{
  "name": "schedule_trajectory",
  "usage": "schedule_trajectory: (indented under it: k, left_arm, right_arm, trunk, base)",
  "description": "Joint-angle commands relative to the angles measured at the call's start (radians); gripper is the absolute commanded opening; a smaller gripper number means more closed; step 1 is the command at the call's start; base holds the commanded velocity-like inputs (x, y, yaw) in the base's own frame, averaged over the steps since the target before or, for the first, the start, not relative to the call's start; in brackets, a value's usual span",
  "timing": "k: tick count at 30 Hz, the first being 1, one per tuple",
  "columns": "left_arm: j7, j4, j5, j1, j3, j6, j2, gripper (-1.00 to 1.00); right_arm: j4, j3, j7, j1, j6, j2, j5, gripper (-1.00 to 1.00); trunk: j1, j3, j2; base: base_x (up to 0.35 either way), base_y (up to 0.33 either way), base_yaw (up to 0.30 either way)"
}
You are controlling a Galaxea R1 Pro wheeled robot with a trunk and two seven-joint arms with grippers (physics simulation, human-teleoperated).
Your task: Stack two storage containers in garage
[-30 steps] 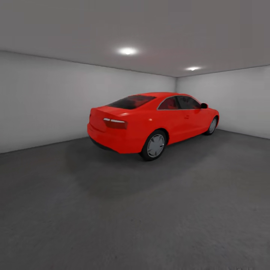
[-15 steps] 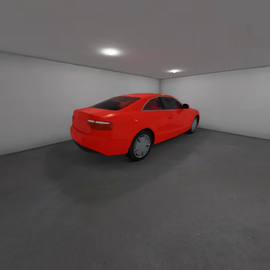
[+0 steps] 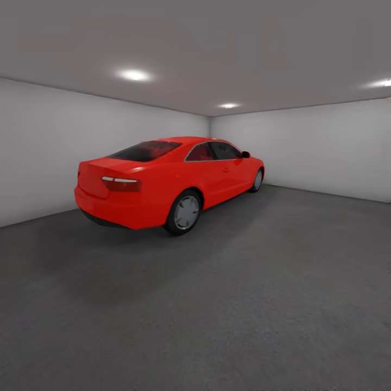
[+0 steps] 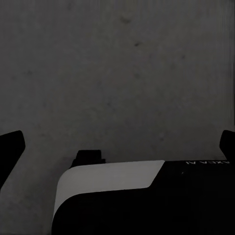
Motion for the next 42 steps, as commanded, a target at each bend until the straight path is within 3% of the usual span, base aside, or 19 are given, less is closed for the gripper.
schedule_trajectory:
  k: [1,16,42]
  left_arm:
    - [0.000,-0.002,0.000,0.001,0.001,-0.001,0.000,1.00]
    - [0.000,-0.002,0.000,0.001,-0.001,-0.001,0.000,1.00]
    - [0.000,-0.002,-0.001,0.001,-0.001,-0.001,0.000,1.00]
  right_arm:
    - [0.000,0.000,0.000,-0.001,-0.001,0.000,0.000,1.00]
    - [0.000,0.000,-0.001,-0.001,-0.001,0.000,0.000,1.00]
    - [0.000,0.001,-0.001,-0.001,-0.001,0.000,0.001,1.00]
  trunk:
    - [0.000,0.000,-0.001]
    - [0.000,0.008,-0.001]
    - [0.000,0.022,-0.001]
  base:
    - [0.000,0.000,-0.258]
    - [0.038,0.000,-0.258]
    - [0.326,0.000,-0.242]
